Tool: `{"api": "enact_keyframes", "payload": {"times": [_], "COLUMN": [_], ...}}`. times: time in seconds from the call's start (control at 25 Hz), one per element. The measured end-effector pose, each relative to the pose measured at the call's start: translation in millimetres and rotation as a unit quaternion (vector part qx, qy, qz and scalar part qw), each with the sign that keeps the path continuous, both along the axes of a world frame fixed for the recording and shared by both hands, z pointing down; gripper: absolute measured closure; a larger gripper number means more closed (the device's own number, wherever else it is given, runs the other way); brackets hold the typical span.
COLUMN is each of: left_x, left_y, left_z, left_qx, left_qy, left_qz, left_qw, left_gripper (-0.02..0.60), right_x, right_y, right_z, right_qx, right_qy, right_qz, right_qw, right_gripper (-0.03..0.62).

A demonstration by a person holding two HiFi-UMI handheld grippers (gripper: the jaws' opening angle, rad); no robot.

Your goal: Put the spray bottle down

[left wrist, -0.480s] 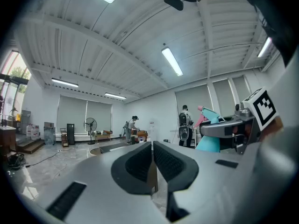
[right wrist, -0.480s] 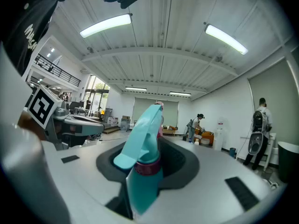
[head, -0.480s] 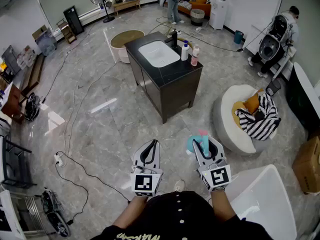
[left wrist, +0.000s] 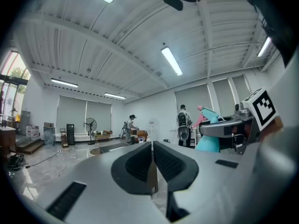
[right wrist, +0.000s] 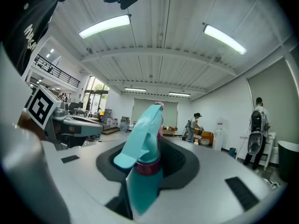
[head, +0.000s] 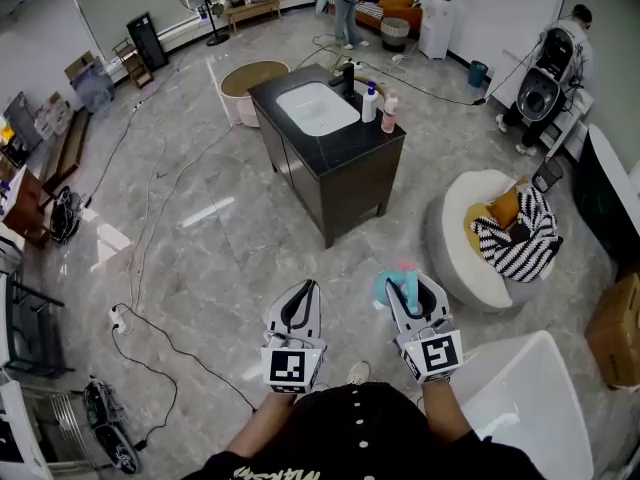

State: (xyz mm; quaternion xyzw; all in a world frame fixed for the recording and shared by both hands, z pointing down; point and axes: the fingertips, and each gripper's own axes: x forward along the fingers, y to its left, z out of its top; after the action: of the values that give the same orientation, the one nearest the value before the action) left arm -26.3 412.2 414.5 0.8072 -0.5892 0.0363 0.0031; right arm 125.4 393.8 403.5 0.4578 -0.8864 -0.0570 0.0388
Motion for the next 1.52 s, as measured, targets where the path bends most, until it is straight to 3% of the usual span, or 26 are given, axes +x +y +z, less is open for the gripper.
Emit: {"api": "enact_keyframes", "payload": {"times": [0.92,1.52], "left_x": [21,1], "left_y": [-60,-194], "left_z": [20,15], "left_qx": [-0.006,0.003], "left_qy": [0.003,0.010], "left_qz": [-0.037,-0.043], "left_qw": [0.9993,0.9990], "left_gripper": [0.560,0.560], "right_x": [21,-3], "right_y": [-72,-207], "right_z": [21,15], "right_qx": [-0.010,-0.003], "right_qy": [-0.002,0.002], "right_qz": [-0.032,-0.042], "right_qw": [0.999,0.999], "right_gripper": [0.468,0.468]}}
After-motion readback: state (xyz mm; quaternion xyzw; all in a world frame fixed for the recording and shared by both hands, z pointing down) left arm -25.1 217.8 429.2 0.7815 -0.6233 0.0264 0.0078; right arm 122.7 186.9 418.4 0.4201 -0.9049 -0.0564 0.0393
